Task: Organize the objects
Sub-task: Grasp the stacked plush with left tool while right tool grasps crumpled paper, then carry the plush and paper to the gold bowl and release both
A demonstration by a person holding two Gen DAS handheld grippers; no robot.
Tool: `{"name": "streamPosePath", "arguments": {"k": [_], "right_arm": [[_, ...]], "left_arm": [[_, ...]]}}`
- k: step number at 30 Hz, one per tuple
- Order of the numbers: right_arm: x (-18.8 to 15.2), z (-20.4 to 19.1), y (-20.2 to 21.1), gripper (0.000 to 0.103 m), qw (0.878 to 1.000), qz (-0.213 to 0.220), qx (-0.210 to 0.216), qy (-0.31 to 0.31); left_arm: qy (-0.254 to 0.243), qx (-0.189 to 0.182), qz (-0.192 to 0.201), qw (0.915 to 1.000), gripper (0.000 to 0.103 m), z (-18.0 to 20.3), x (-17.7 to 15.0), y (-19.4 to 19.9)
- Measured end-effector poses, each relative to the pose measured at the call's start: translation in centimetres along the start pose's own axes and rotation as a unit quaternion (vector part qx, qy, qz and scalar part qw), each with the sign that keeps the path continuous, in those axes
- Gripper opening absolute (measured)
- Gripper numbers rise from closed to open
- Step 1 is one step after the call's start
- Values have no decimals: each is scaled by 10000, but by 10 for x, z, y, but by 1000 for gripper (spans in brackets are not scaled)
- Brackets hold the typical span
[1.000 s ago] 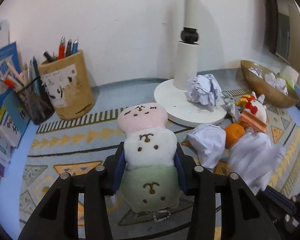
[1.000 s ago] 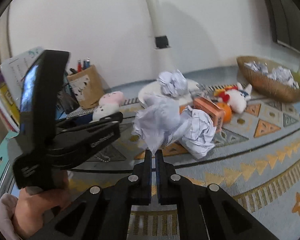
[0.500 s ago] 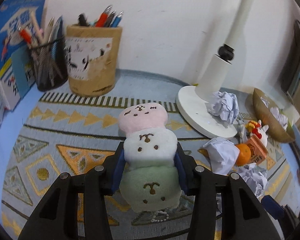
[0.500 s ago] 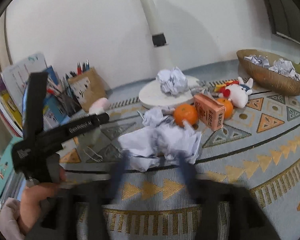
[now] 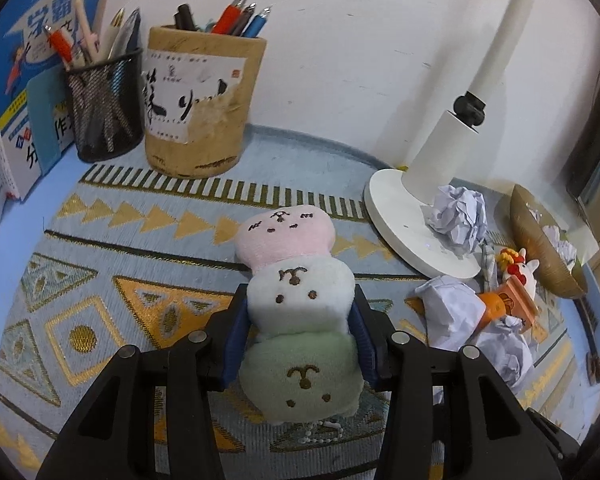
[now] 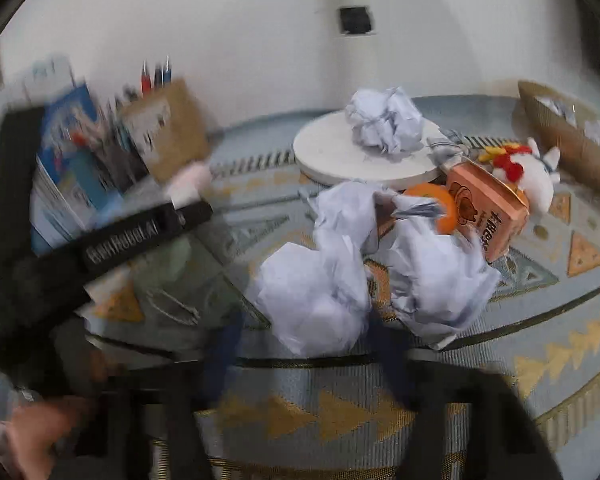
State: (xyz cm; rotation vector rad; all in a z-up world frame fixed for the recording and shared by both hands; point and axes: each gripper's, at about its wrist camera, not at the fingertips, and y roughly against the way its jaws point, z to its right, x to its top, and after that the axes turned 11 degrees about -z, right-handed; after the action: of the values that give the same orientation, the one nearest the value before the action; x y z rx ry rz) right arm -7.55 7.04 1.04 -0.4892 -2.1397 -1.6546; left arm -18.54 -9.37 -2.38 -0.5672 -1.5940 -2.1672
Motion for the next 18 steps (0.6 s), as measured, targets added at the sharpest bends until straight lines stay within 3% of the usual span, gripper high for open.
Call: {"name": "streamPosePath", "arguments": {"k": [4,9,12,18], "right_arm": [[-3,26,7,39,9967,191,667,-429],[-17,40,35,39,9820,1002,1524,-491],[-23,47,43,39,9766,1251,1641,-610],[-23,54,37,39,9776,1123,1546,-883]], "left_arm": [[-66,7,59,10000,44,2,0,2],[-46,-11,45,10000,44,0,-1,4],[-9,-14,45,10000,44,-3,-2,7],[-110,110,47,9999,44,2,1,5]]}}
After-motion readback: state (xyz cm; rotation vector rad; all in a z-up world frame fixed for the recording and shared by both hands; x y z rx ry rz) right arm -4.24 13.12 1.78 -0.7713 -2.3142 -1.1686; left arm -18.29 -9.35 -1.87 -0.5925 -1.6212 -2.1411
